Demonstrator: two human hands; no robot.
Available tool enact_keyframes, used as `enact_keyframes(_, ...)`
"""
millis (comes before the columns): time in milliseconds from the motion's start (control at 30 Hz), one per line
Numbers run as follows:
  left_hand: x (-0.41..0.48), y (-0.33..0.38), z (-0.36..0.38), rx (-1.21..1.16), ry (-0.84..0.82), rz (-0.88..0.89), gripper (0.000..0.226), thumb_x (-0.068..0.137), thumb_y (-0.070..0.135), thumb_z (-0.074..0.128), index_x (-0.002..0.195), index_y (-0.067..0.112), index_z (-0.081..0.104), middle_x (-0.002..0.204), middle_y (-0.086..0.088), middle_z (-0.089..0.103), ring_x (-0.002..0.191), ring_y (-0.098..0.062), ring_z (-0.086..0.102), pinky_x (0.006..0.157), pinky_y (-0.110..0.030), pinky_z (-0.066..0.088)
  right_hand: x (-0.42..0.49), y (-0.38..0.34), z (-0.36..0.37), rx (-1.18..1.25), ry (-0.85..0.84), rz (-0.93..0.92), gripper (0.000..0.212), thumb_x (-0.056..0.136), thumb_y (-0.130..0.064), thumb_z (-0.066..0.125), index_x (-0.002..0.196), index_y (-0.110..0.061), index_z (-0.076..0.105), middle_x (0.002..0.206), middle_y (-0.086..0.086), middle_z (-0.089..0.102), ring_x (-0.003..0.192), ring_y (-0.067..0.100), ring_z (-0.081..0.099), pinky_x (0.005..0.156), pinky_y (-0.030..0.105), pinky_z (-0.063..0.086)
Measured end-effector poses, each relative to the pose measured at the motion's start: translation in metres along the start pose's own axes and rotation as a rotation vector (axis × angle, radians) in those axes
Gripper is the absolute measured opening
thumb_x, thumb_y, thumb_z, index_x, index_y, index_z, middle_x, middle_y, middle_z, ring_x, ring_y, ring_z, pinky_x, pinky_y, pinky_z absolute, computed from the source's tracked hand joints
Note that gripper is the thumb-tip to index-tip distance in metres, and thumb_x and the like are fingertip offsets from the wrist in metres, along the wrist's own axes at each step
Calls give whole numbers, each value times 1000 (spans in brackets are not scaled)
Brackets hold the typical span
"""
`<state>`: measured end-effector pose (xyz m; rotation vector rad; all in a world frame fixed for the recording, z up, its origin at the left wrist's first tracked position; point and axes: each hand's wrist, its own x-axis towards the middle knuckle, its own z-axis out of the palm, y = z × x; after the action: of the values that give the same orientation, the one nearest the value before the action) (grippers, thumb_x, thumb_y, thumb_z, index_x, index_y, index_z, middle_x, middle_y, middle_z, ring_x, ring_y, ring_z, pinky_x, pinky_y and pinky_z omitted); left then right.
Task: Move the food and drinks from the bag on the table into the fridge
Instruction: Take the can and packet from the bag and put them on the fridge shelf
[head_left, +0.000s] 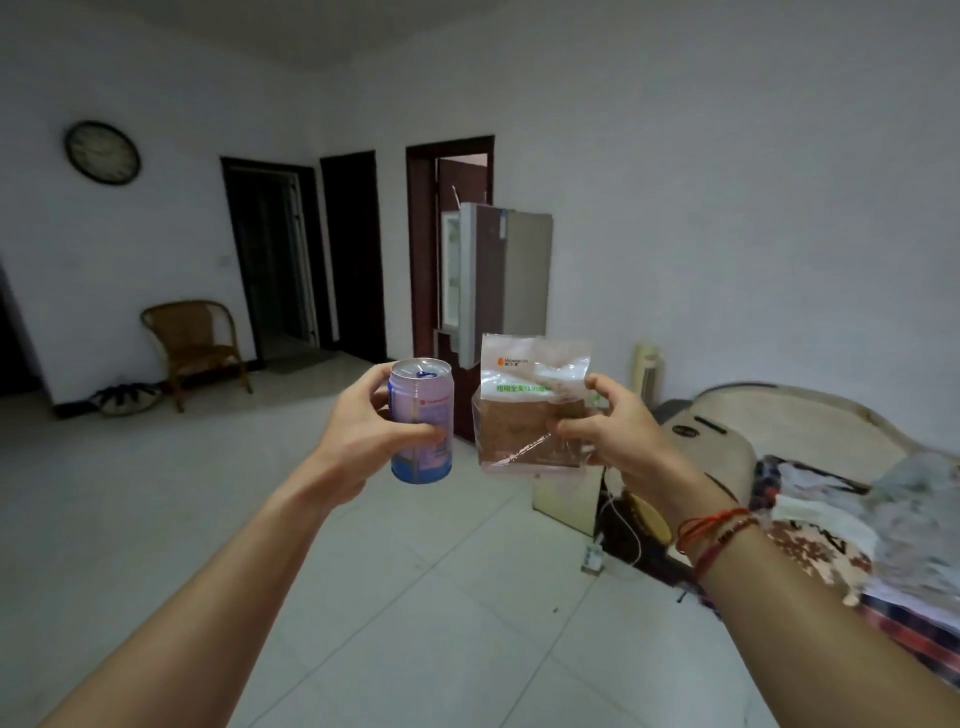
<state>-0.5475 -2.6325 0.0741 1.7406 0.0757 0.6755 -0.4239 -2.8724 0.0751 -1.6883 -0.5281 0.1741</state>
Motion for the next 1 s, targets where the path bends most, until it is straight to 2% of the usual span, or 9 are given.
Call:
enact_keyframes(67, -1, -2, -14, 12, 18, 6, 63, 62, -12, 83, 107, 26, 62, 96, -1, 73, 88, -17, 70, 73, -36, 62, 7, 0, 14, 11, -18, -9, 52, 79, 4, 77, 118, -26, 60, 104, 11, 75, 78, 22, 73, 64, 35, 57)
enact_keyframes(200, 1, -9, -33, 17, 43, 5, 63, 60, -8, 86, 107, 27, 62, 97, -2, 73, 92, -21, 70, 72, -35, 62, 21, 4, 35, 14, -63, -12, 53, 77, 4, 78, 121, -21, 61, 99, 11, 75, 69, 17, 71, 63, 35, 54)
enact_keyframes(367, 8, -19, -56, 27, 53, -12, 61, 58, 6, 88, 106, 33, 61, 100, 4, 72, 98, -21, 68, 73, -34, 60, 36, 6, 58, 20, -63, -32, 51, 76, 4, 78, 118, -22, 63, 98, 12, 76, 74, 21, 71, 65, 36, 57)
enact_keyframes(467, 13, -26, -70, 31, 52, -9, 59, 64, -2, 86, 104, 34, 61, 101, 4, 71, 99, -20, 67, 72, -31, 59, 47, 11, 73, 33, -70, -38, 54, 75, 1, 81, 119, -23, 63, 101, 13, 76, 75, 23, 72, 73, 44, 60)
enact_keyframes(567, 20, -35, -83, 33, 47, -15, 58, 68, -6, 82, 104, 34, 60, 103, 4, 70, 100, -20, 66, 73, -31, 58, 56, 15, 88, 45, -77, -53, 55, 74, -1, 83, 121, -22, 63, 105, 13, 75, 76, 24, 74, 71, 43, 61)
enact_keyframes(733, 41, -55, -97, 26, 54, -34, 57, 67, -5, 84, 103, 34, 61, 98, 8, 71, 98, -18, 67, 73, -32, 59, 83, 27, 104, 47, -81, -56, 56, 71, -6, 88, 119, -24, 65, 113, 10, 74, 94, 31, 75, 77, 54, 62)
enact_keyframes(800, 54, -63, -100, 16, 60, -35, 57, 67, -5, 83, 102, 34, 61, 97, 8, 71, 97, -17, 67, 71, -30, 58, 99, 28, 108, 47, -85, -52, 55, 72, -8, 88, 119, -25, 65, 111, 9, 74, 94, 30, 75, 70, 46, 63)
enact_keyframes(867, 71, -73, -103, 8, 70, -39, 57, 68, -6, 83, 102, 34, 60, 98, 7, 70, 96, -16, 66, 69, -28, 58, 116, 31, 113, 49, -91, -43, 55, 74, -10, 88, 121, -25, 63, 109, 9, 76, 91, 26, 75, 60, 33, 57)
enact_keyframes(1000, 111, -96, -105, 12, 93, -42, 58, 67, -5, 83, 103, 34, 60, 100, 6, 70, 97, -14, 66, 69, -28, 59, 165, 43, 121, 64, -103, -32, 57, 75, -10, 88, 123, -25, 62, 106, 10, 76, 86, 21, 75, 57, 25, 54)
